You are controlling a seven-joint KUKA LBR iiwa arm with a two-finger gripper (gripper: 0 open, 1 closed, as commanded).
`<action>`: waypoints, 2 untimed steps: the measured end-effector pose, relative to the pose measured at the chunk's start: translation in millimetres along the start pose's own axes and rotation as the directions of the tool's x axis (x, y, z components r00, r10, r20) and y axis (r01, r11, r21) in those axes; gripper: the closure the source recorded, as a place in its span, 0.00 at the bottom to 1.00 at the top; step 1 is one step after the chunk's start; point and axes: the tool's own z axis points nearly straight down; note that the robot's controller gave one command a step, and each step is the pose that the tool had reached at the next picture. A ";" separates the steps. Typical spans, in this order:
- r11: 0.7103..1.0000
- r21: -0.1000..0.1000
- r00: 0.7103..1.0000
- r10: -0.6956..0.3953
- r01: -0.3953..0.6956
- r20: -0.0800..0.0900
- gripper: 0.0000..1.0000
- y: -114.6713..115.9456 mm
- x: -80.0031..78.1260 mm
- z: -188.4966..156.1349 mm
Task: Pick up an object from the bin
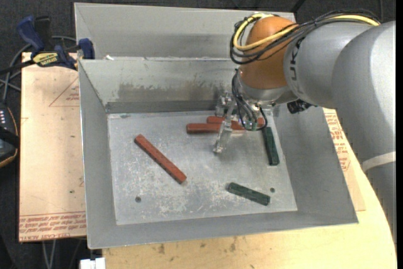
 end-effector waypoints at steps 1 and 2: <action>0.998 0.004 0.998 -0.059 0.059 0.001 0.00 -63.4 -0.6 -1.3; 0.998 0.000 0.998 -0.063 0.063 0.010 1.00 -59.1 -3.0 -5.4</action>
Offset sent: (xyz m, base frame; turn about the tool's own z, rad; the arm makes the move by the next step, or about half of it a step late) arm -0.0145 -0.0576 0.0002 -0.0658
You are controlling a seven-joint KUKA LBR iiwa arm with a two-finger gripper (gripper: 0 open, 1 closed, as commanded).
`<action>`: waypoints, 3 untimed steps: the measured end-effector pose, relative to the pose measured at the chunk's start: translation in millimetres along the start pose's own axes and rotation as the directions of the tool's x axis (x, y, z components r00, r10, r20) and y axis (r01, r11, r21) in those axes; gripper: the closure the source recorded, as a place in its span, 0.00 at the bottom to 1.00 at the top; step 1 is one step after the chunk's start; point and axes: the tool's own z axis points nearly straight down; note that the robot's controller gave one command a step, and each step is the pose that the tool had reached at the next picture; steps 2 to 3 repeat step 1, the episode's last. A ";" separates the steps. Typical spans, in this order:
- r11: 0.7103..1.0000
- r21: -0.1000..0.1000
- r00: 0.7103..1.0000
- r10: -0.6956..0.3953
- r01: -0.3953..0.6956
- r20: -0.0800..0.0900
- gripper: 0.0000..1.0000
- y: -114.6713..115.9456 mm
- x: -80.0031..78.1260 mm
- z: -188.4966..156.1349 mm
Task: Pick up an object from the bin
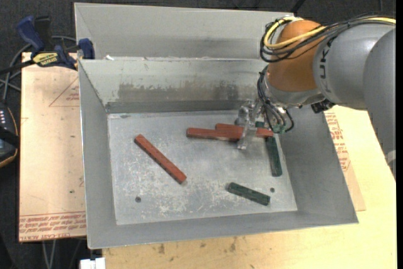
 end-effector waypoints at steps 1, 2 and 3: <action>0.994 0.000 0.994 0.110 -0.110 -0.001 1.00 1.2 13.7 -137.0; 0.994 0.000 0.994 0.110 -0.110 -0.001 1.00 1.2 13.7 -137.0; 0.994 0.000 0.994 0.110 -0.110 -0.001 1.00 1.2 13.7 -137.0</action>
Offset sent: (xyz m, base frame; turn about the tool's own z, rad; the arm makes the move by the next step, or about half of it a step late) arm -0.0169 0.0032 0.1315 0.1123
